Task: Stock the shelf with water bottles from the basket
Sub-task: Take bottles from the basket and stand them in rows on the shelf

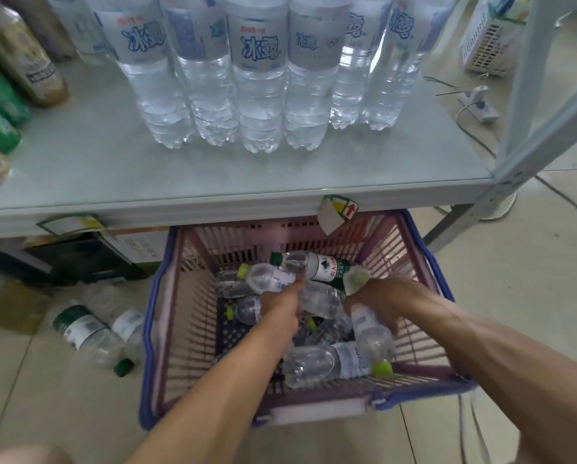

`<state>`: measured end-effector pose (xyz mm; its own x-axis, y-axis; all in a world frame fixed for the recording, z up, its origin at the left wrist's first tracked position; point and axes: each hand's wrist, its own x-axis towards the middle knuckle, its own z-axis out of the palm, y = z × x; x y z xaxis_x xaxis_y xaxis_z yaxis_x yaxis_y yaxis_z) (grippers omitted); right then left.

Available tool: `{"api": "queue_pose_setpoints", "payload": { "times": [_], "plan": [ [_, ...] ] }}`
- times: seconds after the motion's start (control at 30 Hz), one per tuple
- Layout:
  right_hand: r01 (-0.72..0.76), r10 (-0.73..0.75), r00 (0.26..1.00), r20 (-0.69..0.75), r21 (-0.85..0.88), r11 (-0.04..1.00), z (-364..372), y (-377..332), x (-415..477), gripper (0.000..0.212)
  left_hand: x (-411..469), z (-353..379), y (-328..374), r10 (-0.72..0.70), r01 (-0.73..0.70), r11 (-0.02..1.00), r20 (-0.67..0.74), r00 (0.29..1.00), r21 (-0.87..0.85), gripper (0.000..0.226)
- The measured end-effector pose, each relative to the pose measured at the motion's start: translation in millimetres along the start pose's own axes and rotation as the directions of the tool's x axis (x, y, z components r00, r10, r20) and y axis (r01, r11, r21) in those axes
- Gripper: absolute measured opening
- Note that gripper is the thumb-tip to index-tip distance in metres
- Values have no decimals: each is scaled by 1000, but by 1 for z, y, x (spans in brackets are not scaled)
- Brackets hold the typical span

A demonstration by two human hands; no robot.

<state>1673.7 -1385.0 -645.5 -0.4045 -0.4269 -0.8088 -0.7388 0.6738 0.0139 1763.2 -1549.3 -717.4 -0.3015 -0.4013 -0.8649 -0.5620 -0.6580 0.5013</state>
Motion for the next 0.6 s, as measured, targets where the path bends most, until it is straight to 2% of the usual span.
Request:
{"api": "queue_pose_setpoints", "payload": {
  "times": [0.03, 0.1, 0.23, 0.33, 0.4, 0.47, 0.5, 0.6],
  "plan": [
    [49, -49, 998, 39, -8, 999, -5, -3, 2, 75, -4, -8, 2, 57, -56, 997, 0, 998, 46, 81],
    [183, -182, 982, 46, -7, 983, -19, -16, -6, 86, -4, -33, 7, 184, -179, 974, -24, 983, 139, 79],
    [378, -359, 923, -138, 163, 911, -42, -28, -24, 82, -23, -82, 21, 301, -303, 913, 53, 952, 272, 47],
    [433, -373, 887, -271, 211, 876, -58, -34, -41, 70, -51, -105, 30, 367, -391, 871, 136, 920, 298, 36],
    [492, -360, 831, -423, 258, 832, -69, -34, -53, 55, -65, -110, 34, 423, -480, 806, 229, 877, 347, 45],
    [580, -354, 766, -537, 339, 740, -80, -27, -68, 50, -74, -110, 35, 442, -536, 726, 306, 843, 430, 73],
    [617, -347, 740, -576, 378, 690, -86, -21, -77, 49, -77, -109, 37, 450, -562, 663, 337, 827, 494, 80],
    [705, -315, 649, -692, 391, 592, -106, -4, -105, 64, -95, -99, 48, 450, -629, 449, 448, 773, 635, 84]
  ]
}}
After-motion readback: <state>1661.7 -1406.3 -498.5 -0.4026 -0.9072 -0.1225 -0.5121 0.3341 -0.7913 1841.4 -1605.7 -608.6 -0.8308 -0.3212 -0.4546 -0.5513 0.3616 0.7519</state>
